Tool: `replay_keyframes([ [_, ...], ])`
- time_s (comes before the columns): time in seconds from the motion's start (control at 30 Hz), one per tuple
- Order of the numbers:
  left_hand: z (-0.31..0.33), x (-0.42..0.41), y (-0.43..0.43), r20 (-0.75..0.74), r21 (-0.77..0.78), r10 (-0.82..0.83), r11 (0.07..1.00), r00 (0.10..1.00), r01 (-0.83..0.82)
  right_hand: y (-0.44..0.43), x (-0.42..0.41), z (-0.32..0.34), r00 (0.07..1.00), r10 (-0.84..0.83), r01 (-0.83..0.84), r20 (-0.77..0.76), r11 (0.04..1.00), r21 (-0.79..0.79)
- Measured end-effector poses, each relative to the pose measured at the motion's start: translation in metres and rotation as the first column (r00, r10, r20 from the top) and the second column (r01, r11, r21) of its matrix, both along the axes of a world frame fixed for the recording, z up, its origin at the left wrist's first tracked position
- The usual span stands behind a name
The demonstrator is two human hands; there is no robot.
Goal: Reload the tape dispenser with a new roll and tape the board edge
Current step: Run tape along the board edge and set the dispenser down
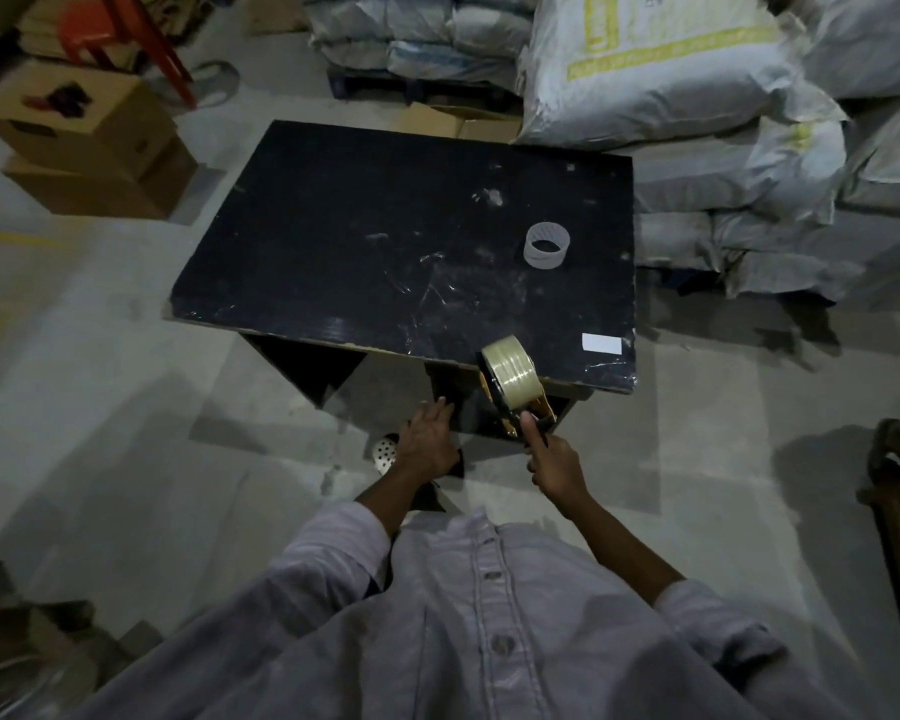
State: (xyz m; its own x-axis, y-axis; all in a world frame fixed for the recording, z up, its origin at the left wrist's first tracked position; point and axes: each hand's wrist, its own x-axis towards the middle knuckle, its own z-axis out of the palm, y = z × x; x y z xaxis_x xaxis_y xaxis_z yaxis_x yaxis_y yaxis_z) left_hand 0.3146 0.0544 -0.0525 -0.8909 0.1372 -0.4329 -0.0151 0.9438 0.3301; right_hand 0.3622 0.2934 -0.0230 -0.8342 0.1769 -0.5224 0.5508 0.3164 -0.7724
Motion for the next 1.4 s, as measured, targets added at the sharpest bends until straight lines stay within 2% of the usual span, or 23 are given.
replay_keyframes([
  [0.23,-0.006,-0.003,0.011,-0.010,0.008,-0.066,0.998,0.998,0.066,0.002,0.008,0.022,0.999,-0.050,0.049,-0.012,0.996,-0.069],
  [0.4,-0.002,-0.004,0.023,-0.091,0.089,0.009,0.996,0.996,-0.001,0.018,0.029,0.011,1.000,-0.005,0.005,0.030,1.000,0.013],
  [0.57,0.006,-0.018,0.034,-0.143,0.123,-0.013,0.992,0.990,0.031,0.030,0.041,0.001,0.998,-0.032,0.034,0.056,0.998,-0.043],
  [0.67,0.004,-0.029,0.038,-0.146,0.074,-0.109,0.990,0.983,0.121,0.033,0.038,-0.006,0.997,-0.022,0.025,0.069,0.999,-0.034],
  [0.73,0.002,-0.042,0.033,-0.154,-0.030,-0.206,0.979,0.966,0.204,0.037,0.037,-0.009,0.997,-0.012,0.015,0.075,0.999,-0.043],
  [0.83,0.006,-0.064,0.020,-0.126,-0.181,-0.352,0.927,0.928,0.327,0.041,0.035,-0.010,0.993,-0.020,0.033,0.120,0.994,-0.108],
  [0.93,0.011,-0.077,0.009,-0.104,-0.281,-0.430,0.878,0.897,0.388,0.041,0.032,-0.008,0.990,-0.010,0.029,0.139,0.990,-0.139],
  [1.07,0.004,-0.080,0.006,-0.078,-0.281,-0.407,0.885,0.910,0.372,0.040,0.032,-0.013,0.993,-0.017,0.028,0.119,0.995,-0.091],
  [1.23,0.001,-0.083,0.008,-0.072,-0.252,-0.372,0.905,0.925,0.344,0.028,0.027,-0.013,0.985,-0.058,0.082,0.160,0.986,-0.143],
  [1.4,0.005,-0.088,0.002,-0.031,-0.232,-0.352,0.913,0.936,0.335,0.016,0.027,-0.013,0.991,-0.048,0.062,0.122,0.992,-0.112],
])
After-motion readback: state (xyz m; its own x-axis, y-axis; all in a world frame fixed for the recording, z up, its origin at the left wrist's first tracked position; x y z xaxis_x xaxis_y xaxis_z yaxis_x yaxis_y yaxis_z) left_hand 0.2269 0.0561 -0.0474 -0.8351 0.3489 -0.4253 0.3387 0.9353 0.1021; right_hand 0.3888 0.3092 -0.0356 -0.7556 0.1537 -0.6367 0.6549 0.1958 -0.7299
